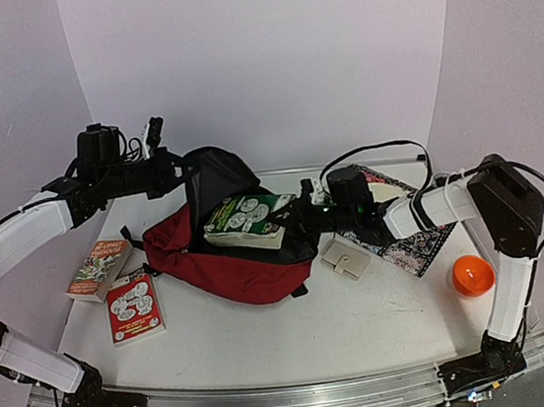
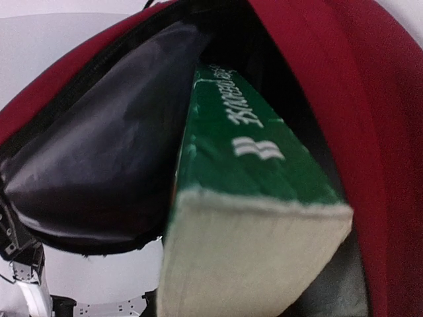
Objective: Pack the student bag
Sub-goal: Place the book in the largest pocket of the bag.
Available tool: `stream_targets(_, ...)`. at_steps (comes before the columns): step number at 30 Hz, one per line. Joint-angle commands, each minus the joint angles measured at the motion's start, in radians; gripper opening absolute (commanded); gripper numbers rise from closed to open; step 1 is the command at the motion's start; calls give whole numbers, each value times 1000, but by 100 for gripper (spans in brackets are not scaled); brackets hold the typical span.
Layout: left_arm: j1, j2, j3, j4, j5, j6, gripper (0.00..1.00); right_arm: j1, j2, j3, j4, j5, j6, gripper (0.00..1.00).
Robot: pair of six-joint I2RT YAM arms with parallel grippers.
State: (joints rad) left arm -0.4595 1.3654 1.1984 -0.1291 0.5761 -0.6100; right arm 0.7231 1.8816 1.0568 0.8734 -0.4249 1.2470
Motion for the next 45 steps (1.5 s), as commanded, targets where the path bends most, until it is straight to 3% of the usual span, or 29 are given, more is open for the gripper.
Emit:
stream_targets(1,-5,-63,37,126,70,-23,0,24,51,134,75,47,22,0)
stream_targets(16,-65,-101,-47,225,154,-57,0,104,268,397,-59,150,67,0)
stream_targets(23,-67,-139,-137,239,131,-67,0,146,338,514,-191,232,-13,1)
stream_targets(33,-55,-199,-282,214,-65,-69,0,173,287,544,-441,312,-175,57)
stream_targets(38,-21,-210,-299,125,-221,-42,0,181,250,544,-561,310,-275,76)
stream_targets(45,34,-192,-356,53,-378,-5,0,182,106,449,-638,309,-433,92)
